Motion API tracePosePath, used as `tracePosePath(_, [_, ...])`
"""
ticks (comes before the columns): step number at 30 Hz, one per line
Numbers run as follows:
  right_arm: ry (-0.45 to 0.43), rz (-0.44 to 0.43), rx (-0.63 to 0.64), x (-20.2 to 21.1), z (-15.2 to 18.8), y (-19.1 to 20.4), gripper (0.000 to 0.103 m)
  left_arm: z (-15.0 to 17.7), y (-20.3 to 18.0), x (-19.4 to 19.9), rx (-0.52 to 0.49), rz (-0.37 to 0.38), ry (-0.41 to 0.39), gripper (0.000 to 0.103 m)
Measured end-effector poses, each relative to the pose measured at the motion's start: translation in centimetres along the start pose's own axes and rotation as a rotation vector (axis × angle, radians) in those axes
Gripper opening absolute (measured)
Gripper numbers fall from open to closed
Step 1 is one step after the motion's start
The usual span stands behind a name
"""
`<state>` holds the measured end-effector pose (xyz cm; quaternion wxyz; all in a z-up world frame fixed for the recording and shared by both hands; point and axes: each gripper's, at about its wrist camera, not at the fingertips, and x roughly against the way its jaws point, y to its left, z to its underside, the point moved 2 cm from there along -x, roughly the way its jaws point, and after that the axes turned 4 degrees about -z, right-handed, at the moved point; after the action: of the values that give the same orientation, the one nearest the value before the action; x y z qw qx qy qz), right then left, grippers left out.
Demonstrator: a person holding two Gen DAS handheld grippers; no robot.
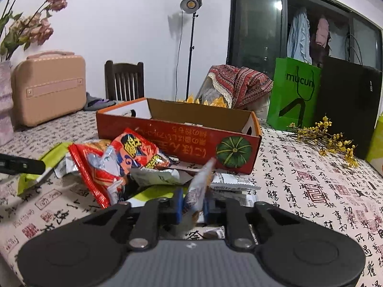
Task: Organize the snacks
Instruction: 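Grasp the lime-green bar with the left tool while the right tool grasps a white packet, then carry both held packets into the cardboard box and open both tools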
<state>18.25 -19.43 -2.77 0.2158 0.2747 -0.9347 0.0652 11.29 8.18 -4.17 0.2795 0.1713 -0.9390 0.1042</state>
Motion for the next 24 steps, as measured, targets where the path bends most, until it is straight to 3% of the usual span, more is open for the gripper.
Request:
tracePosePath(3, [-0.028,0.000,-0.031,0.6,-0.1,-0.4,0.013,-0.5,0.3,-1.2,0.021,-0.024,0.026,0.102])
tracePosePath(5, [-0.047,0.004,-0.047,1.1,-0.3,-0.7,0.013,-0.7,0.5,-2.0,0.052,-0.014,0.066,0.091])
tracePosePath(6, [-0.056,0.007,-0.055,1.4,-0.4,-0.8,0.013,-0.7,0.5,-2.4,0.064,-0.007,0.087,0.076])
tracePosePath(7, [-0.063,0.008,-0.063,1.6,-0.5,-1.0,0.013,-0.6,0.5,-2.4,0.071,-0.006,0.092,0.071])
tracePosePath(9, [-0.078,0.011,-0.086,2.0,-0.7,-1.4,0.013,-0.5,0.6,-2.1,0.081,0.024,0.089,0.042])
tracePosePath(24, [-0.156,0.016,-0.135,3.2,-2.5,-2.7,0.013,-1.9,1.2,1.2,0.064,0.038,-0.065,0.035])
